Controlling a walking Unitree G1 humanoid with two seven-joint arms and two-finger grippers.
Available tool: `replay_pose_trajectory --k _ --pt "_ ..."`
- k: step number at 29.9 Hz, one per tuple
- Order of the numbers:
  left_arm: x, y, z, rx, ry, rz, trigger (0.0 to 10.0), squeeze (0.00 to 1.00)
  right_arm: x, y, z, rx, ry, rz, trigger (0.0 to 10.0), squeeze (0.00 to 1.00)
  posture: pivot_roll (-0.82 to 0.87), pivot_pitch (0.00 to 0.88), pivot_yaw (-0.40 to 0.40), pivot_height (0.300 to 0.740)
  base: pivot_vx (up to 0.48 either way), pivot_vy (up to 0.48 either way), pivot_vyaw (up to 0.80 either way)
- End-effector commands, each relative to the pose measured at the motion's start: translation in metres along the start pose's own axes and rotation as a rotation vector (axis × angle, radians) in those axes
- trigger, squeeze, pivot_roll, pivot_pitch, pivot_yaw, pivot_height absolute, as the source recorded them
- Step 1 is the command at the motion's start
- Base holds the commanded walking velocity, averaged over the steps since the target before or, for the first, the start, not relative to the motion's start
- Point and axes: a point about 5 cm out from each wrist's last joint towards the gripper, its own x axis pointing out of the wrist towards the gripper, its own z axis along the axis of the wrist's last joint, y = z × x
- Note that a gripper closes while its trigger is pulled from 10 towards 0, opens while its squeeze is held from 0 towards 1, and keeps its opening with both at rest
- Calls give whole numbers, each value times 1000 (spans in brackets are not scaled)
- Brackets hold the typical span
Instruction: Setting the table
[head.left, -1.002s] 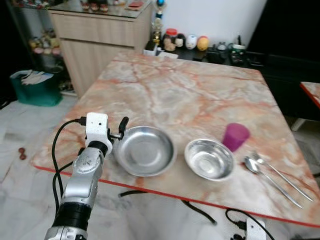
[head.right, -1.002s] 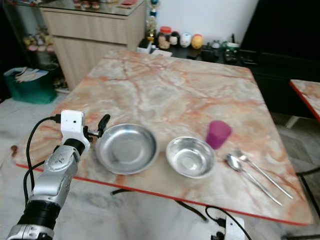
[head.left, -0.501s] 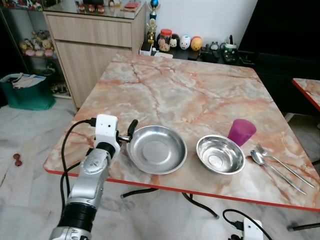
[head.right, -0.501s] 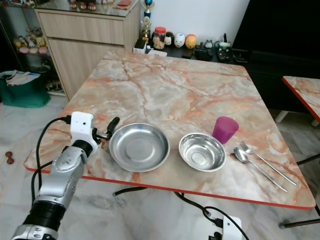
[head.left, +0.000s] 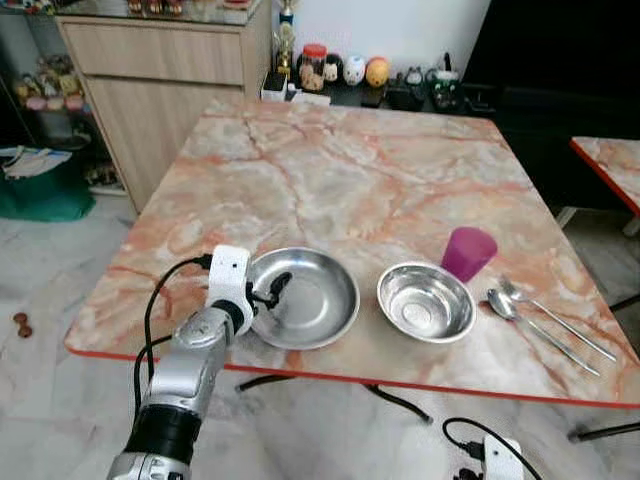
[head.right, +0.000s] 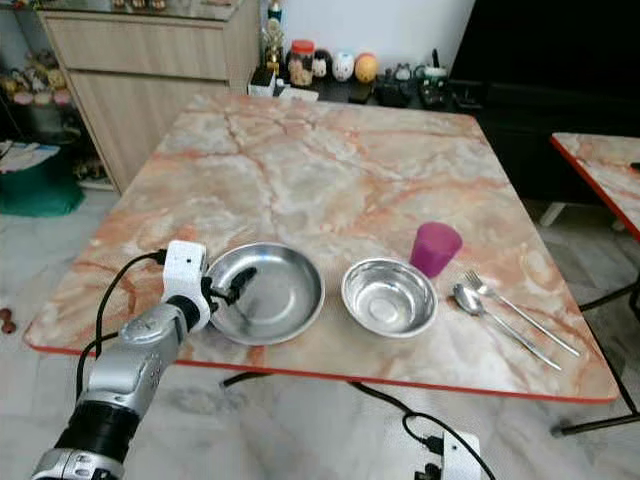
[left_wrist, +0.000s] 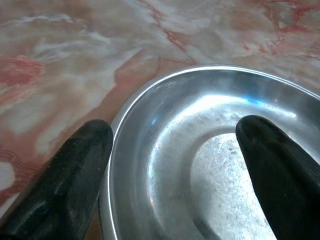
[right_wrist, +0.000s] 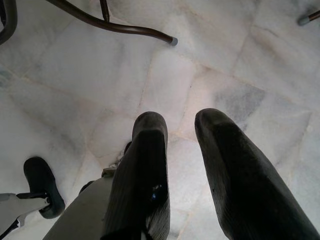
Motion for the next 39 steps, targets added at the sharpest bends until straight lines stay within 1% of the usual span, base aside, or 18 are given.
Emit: replay_pose_trajectory --k 1,3,4,7,14,20,22,24,27,30,39 --pt "1 -5 -2 0 21 -5 10000 0 0 -4 -1 13 4 -17 10000 0 110 0 -83 740 0 0 0" --pt "1 -4 1 -10 9 8 10000 0 0 -4 -1 14 5 -18 10000 0 110 0 -83 740 0 0 0" --pt "2 -3 7 -21 -12 29 10000 0 0 -4 -1 13 5 -17 10000 0 110 0 -83 740 0 0 0" --pt "1 2 13 -44 -32 59 10000 0 0 -4 -1 11 6 -16 10000 0 114 0 -83 740 0 0 0" --pt "-2 17 19 -43 -63 124 10000 0 -1 -4 -2 6 6 -14 10000 0 115 0 -83 740 0 0 0" --pt "-3 25 14 1 -27 147 10000 0 -1 -4 -2 1 9 -12 10000 0 120 0 -86 740 0 0 0" --pt "-4 29 7 19 18 159 10000 0 -1 -4 -2 0 8 -12 10000 0 121 0 -86 740 0 0 0" --pt "-5 30 0 3 57 161 10000 0 -1 -4 -2 3 8 -14 10000 0 121 0 -86 740 0 0 0" --pt "-5 29 -3 7 68 154 10000 0 -1 -4 -2 4 7 -14 10000 0 118 0 -86 740 0 0 0" --pt "-4 28 -5 -20 79 150 10000 0 -1 -4 -2 6 6 -14 10000 0 118 0 -86 740 0 0 0" --pt "-3 25 -9 -13 111 139 10000 0 -1 -5 -2 12 4 -17 10000 0 114 0 -90 740 0 0 0"
